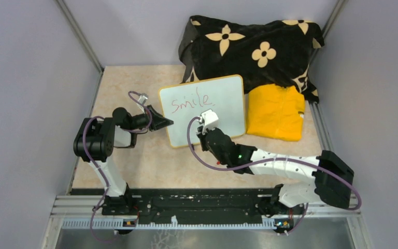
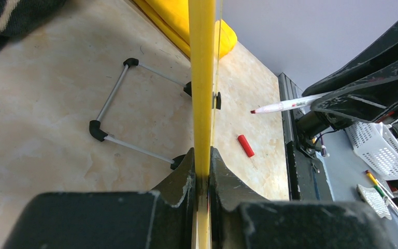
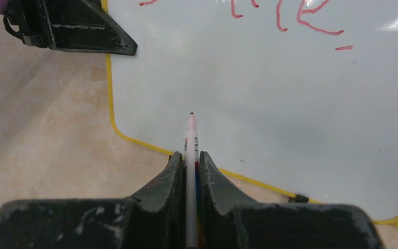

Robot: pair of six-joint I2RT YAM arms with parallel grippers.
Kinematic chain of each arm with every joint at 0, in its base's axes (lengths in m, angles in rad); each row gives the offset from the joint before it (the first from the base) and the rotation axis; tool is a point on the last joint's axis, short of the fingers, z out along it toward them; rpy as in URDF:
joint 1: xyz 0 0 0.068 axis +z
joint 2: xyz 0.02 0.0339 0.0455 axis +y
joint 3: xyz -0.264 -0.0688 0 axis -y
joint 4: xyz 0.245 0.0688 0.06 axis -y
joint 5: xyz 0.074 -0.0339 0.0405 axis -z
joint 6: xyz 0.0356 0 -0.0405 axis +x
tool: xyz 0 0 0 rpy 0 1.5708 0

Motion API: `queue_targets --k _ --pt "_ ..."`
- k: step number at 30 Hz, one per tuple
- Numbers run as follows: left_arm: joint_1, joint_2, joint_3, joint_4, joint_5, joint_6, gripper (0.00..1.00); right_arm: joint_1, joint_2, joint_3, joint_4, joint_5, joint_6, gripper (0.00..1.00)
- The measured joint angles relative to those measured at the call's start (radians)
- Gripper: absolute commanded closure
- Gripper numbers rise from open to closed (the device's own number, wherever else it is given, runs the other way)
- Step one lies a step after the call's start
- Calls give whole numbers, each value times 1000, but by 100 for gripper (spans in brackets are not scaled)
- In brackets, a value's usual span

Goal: Write a sentence on the whiteboard

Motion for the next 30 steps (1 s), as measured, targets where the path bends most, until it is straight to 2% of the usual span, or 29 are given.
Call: queue_targets --k 21,30 --pt "0 0 2 -8 3 6 100 0 137 4 156 2 -22 100" --pt "0 0 4 -9 4 6 100 0 192 66 182 -26 -16 100"
